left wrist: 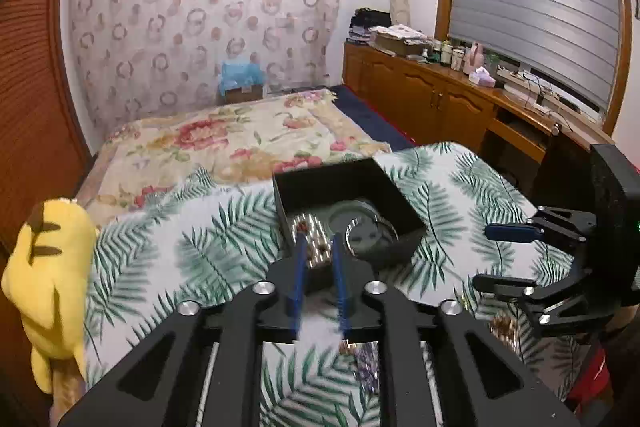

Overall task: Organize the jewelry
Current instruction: 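Move both open tools back to the remaining jewelry, then grasp a pearl strand with the right tool while the left tool grasps the brown wooden bead bracelet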

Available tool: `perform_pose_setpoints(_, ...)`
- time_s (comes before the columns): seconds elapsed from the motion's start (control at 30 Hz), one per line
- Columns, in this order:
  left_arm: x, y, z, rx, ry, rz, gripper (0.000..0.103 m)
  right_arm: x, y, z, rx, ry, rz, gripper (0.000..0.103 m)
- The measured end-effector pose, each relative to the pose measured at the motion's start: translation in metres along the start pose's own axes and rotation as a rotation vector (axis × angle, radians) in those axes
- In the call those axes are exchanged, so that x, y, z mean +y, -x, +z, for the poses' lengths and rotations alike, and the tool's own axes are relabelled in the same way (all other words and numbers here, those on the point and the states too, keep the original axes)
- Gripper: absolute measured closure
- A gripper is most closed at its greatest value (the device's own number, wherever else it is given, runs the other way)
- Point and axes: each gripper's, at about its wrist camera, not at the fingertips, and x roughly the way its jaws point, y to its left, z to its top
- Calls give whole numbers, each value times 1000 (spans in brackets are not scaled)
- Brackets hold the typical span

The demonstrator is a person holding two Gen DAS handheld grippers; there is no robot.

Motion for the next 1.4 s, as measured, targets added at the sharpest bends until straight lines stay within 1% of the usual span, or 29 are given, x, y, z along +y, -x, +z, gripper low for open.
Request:
perform_pose_setpoints(0.17,-8,1,-28,26,11,-22,87,9,17,-35,36,-10,18,50)
perform_pose_setpoints(0.3,-14,0,-48,54,10,-31,86,12,26,-54,70,-21,22,56)
perform_pose_setpoints(0.4,-21,1,-62,68,3,-37,86,17,31,-66,87,-25,21,59)
perform_pose_setpoints(0.5,-28,3,-70,75,-6,-45,86,22,34,-74,106,-18,17,63)
perform_pose_setpoints(0.67,-39,4,-77,81,-22,-61,86,26,32,-82,140,3,12,64)
perform_pose_setpoints(0.87,-49,2,-84,97,-33,-82,85,32,24,-86,179,57,-26,72)
perform_pose_setpoints(0.93,-51,1,-85,102,-36,-88,85,30,24,-87,179,58,-36,78)
perform_pose_setpoints(1.0,-54,1,-87,106,-39,-95,85,25,26,-87,178,38,-37,94)
perform_pose_setpoints(1.07,-57,0,-89,110,-39,-104,85,20,28,-88,182,28,-45,97)
perform_pose_setpoints(1.17,-62,-4,-92,123,-46,-113,85,15,30,-90,172,20,-52,98)
perform_pose_setpoints(1.2,-64,-5,-92,127,-47,-116,84,11,33,-90,159,7,-58,98)
perform_pose_setpoints(1.3,-69,-7,-94,133,-51,-126,78,3,42,-87,114,-27,-66,98)
perform_pose_setpoints(1.4,-76,-6,-94,131,-66,-136,78,0,52,-81,75,-37,-77,98)
